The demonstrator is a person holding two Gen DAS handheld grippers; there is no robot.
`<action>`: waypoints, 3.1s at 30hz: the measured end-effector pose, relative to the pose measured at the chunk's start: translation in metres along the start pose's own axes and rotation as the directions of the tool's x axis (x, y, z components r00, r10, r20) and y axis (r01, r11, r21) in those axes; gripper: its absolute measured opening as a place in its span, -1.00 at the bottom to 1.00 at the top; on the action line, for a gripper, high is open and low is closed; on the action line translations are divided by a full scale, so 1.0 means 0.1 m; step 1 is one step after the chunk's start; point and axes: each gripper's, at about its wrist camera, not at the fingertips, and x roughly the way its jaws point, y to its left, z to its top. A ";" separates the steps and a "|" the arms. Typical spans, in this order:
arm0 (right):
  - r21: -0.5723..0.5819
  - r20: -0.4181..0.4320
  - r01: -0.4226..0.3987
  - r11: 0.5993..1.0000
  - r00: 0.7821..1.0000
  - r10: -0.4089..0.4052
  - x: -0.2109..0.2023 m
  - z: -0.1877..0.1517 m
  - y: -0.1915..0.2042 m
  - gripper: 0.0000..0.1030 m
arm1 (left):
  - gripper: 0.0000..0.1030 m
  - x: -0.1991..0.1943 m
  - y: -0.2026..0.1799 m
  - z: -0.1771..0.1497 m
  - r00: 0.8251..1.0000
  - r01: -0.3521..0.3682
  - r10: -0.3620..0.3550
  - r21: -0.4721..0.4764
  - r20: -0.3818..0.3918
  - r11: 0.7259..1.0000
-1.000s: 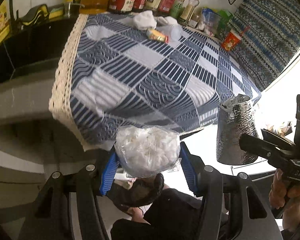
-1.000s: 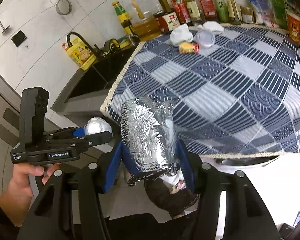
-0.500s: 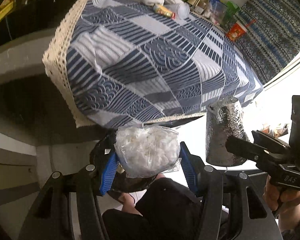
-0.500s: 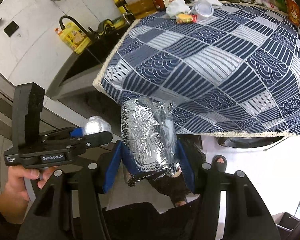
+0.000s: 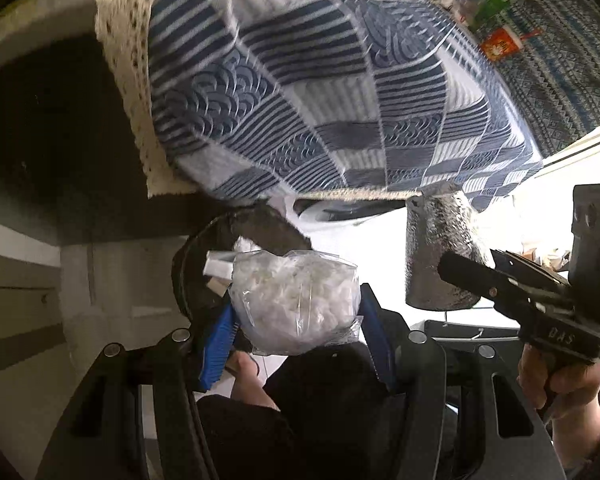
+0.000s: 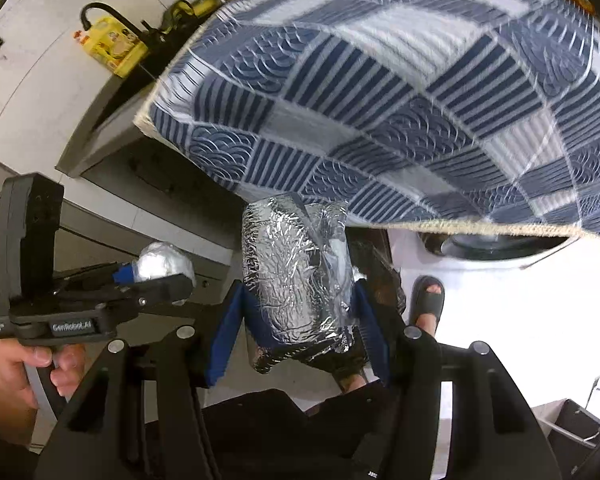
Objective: Collect trash
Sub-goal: 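Carry the tissue bag and foil item down over the trash bin with both tools, then open both tools to drop the tissue bag and foil item into the bin, then raise both tools from the bin back toward the counter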
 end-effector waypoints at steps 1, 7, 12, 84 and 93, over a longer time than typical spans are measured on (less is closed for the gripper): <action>0.021 -0.014 -0.007 1.000 1.000 0.007 0.04 0.00 -0.04 0.07 | 0.09 0.03 0.01 -0.01 1.000 0.000 0.000 -0.002 -0.007 1.000; 0.070 -0.056 0.011 0.998 0.998 -0.007 0.31 0.03 -0.18 0.08 | 0.09 0.28 0.14 -0.05 0.998 0.005 -0.006 -0.020 -0.066 1.000; 0.076 -0.100 0.041 0.996 0.994 -0.033 0.57 0.01 -0.26 0.08 | 0.09 0.52 0.19 -0.09 0.994 -0.015 0.014 -0.003 -0.112 1.000; 0.032 0.297 0.012 0.999 0.955 -0.021 -1.17 0.76 -0.04 0.91 | 0.87 -0.87 -0.57 0.75 0.965 -0.038 0.015 0.082 0.263 0.996; -0.063 0.327 0.048 0.997 0.945 -0.025 -1.36 1.38 -0.08 0.91 | 0.87 -1.10 -0.67 1.07 0.937 -0.073 0.047 0.065 0.345 0.995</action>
